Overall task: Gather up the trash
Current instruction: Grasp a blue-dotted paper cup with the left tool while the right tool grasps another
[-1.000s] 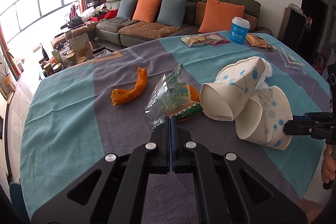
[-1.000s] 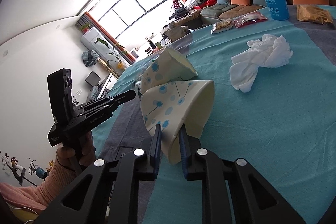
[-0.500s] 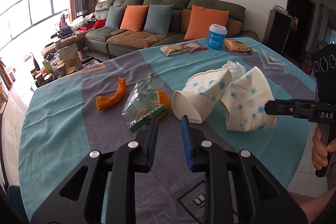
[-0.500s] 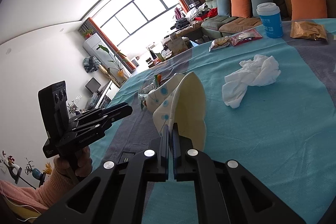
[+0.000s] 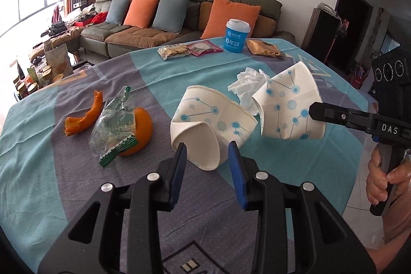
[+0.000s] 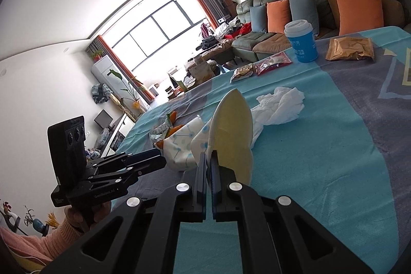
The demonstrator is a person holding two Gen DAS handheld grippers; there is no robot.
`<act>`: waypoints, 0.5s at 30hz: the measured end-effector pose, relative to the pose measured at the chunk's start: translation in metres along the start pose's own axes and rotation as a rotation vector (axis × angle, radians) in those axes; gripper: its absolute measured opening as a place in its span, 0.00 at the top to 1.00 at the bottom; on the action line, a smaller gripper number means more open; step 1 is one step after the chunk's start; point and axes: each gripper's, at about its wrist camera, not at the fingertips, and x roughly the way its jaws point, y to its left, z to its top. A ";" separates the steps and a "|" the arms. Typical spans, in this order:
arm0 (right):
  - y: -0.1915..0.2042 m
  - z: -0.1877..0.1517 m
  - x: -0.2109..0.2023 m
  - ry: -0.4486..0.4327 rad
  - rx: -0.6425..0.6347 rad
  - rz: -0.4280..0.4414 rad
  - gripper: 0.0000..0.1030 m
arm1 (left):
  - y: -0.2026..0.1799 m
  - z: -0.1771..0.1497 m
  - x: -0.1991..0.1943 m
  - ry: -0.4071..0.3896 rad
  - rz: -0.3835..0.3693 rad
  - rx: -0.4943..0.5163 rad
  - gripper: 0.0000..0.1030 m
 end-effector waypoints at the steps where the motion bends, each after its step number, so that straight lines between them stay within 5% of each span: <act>1: -0.001 0.001 0.000 -0.003 -0.001 -0.001 0.98 | 0.000 0.001 0.003 0.005 -0.004 -0.004 0.69; 5: -0.004 0.002 0.001 -0.008 0.004 0.004 0.98 | -0.003 0.002 0.012 0.017 -0.013 -0.013 0.72; 10: -0.007 0.004 0.004 -0.009 0.005 0.012 0.98 | 0.001 0.006 0.019 0.026 -0.011 -0.041 0.93; 15: -0.006 0.010 0.003 -0.024 0.000 0.015 0.98 | 0.002 0.006 0.016 0.010 -0.012 -0.047 0.96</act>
